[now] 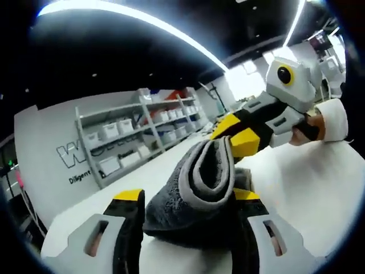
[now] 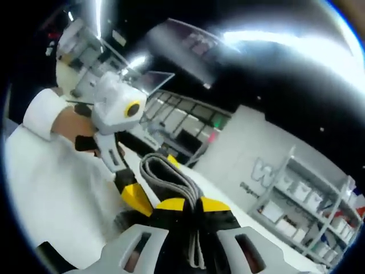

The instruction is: Open the folded towel by lifting each exposed corner and separating the folded layers until the towel lies flat within the target outline without major curled edges

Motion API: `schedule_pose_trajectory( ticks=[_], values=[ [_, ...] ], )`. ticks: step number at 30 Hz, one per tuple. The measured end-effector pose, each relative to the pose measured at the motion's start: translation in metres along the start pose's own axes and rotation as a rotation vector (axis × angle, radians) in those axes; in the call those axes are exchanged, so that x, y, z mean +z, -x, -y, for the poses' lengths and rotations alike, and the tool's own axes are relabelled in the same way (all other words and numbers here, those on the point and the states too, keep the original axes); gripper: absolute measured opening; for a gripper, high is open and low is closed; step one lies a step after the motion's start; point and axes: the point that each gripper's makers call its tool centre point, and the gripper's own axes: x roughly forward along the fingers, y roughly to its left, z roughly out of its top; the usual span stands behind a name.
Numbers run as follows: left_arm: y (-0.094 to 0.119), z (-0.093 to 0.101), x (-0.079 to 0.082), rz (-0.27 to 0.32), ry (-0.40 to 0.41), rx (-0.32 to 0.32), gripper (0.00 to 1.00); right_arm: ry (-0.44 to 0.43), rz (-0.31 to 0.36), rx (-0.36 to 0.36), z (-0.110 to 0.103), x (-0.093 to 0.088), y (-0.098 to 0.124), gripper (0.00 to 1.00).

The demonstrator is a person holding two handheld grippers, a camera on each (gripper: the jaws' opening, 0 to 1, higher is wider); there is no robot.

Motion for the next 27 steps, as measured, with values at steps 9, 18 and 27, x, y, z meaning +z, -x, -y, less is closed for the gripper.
schedule_pose_trajectory(
  ticks=[9,18,27],
  values=[
    [0.004,-0.001,0.003,0.026,-0.041,-0.016,0.51,0.008,0.007,0.025,-0.008,-0.001,0.001,0.02],
    [0.003,0.001,0.006,0.049,-0.072,-0.025,0.4,-0.013,0.027,0.038,-0.009,0.001,0.002,0.02],
    [0.005,0.001,0.014,0.078,-0.088,-0.013,0.32,-0.017,0.04,0.045,-0.009,0.003,0.003,0.02]
  ],
)
